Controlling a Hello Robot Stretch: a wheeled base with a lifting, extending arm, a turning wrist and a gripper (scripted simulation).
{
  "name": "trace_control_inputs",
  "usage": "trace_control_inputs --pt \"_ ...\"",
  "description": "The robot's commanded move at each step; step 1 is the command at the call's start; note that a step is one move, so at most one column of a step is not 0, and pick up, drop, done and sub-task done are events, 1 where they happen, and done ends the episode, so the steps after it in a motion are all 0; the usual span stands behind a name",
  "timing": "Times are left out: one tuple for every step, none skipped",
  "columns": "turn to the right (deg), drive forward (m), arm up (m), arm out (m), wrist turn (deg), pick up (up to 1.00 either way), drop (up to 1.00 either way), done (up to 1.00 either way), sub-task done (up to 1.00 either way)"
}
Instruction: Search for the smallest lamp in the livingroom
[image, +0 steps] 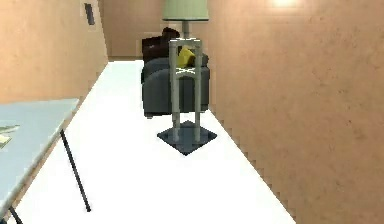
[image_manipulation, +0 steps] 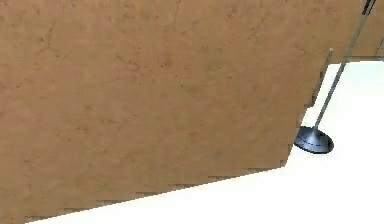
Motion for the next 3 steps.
trace_control_inputs --pt "3.0 0.00 0.00 0.00 0.0 0.00 0.00 0.00 0.00" --pt "0.0 0.25 0.00 0.00 0.0 0.00 0.00 0.00 0.00" --pt "-15.0 0.00 0.00 0.00 0.0 0.00 0.00 0.00 0.00"
